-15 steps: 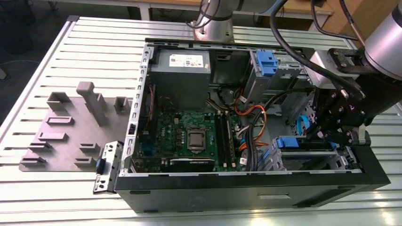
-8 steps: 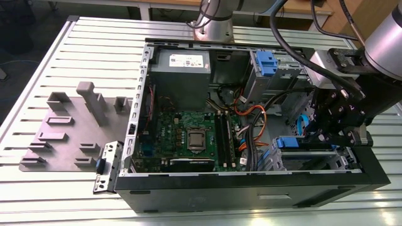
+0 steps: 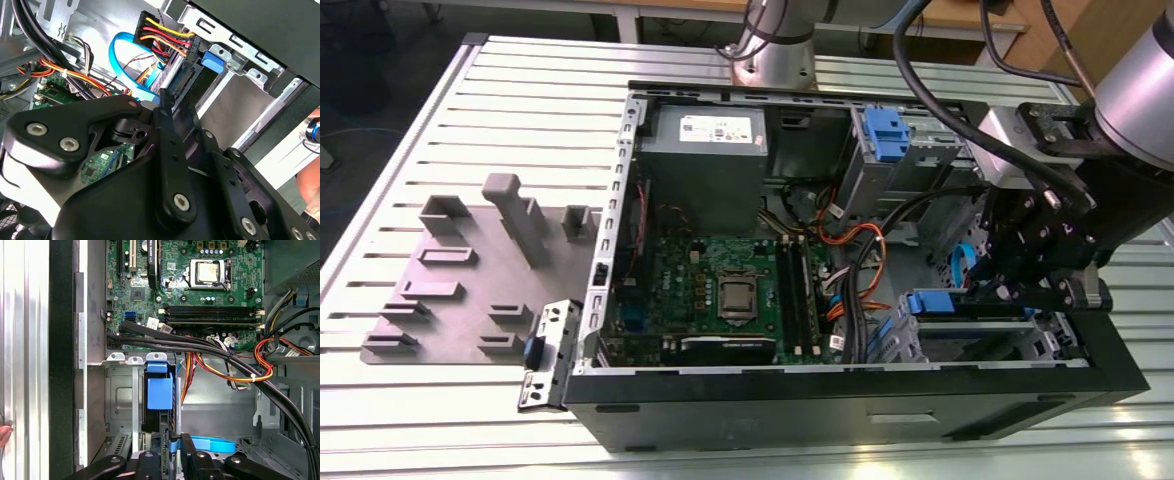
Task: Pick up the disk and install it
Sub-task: 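Insert the first disk wire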
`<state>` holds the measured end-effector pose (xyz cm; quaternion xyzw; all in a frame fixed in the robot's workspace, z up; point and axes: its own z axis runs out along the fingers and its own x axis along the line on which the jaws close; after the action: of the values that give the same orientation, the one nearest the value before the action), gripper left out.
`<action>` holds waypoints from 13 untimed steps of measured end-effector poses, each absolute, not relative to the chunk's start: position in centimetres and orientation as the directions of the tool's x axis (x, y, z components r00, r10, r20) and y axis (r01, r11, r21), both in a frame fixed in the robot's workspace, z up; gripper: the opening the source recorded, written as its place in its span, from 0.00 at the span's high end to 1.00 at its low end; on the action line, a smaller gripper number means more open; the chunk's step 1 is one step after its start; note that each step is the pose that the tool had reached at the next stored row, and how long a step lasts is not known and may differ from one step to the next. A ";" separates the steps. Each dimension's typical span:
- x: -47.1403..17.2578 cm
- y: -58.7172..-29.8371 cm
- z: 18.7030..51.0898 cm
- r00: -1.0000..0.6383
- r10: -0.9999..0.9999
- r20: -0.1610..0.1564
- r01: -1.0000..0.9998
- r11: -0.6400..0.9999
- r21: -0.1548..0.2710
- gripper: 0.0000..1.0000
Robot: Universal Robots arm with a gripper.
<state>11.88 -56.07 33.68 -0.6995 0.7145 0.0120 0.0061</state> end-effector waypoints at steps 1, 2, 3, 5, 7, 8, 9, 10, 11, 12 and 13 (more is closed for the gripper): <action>11.9 -56.1 33.7 -0.021 -0.999 -0.025 -1.000 0.021 0.009 0.71; 11.9 -56.1 33.7 -0.021 -0.999 -0.026 -1.000 0.021 0.009 0.71; 11.9 -56.1 33.7 -0.021 -0.999 -0.026 -1.000 0.021 0.009 0.71; 11.9 -56.1 33.7 -0.021 -0.999 -0.025 -1.000 0.021 0.009 0.71; 11.9 -56.1 33.7 -0.021 -0.999 -0.025 -1.000 0.021 0.009 0.71; 11.9 -56.1 33.7 -0.021 -0.999 -0.025 -1.000 0.021 0.009 0.72; 11.9 -56.1 33.7 -0.021 -0.999 -0.025 -1.000 0.021 0.009 0.78; 11.9 -56.1 33.7 -0.021 -0.999 -0.025 -1.000 0.021 0.009 0.78; 11.9 -56.1 33.7 -0.021 -0.999 -0.025 -1.000 0.021 0.009 0.84; 11.9 -56.1 33.7 -0.021 -0.999 -0.025 -1.000 0.021 0.009 0.84; 11.9 -56.1 33.7 -0.021 -0.999 -0.025 -1.000 0.021 0.009 0.84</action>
<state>11.88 -56.09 33.68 -0.6994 0.7146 0.0120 0.0061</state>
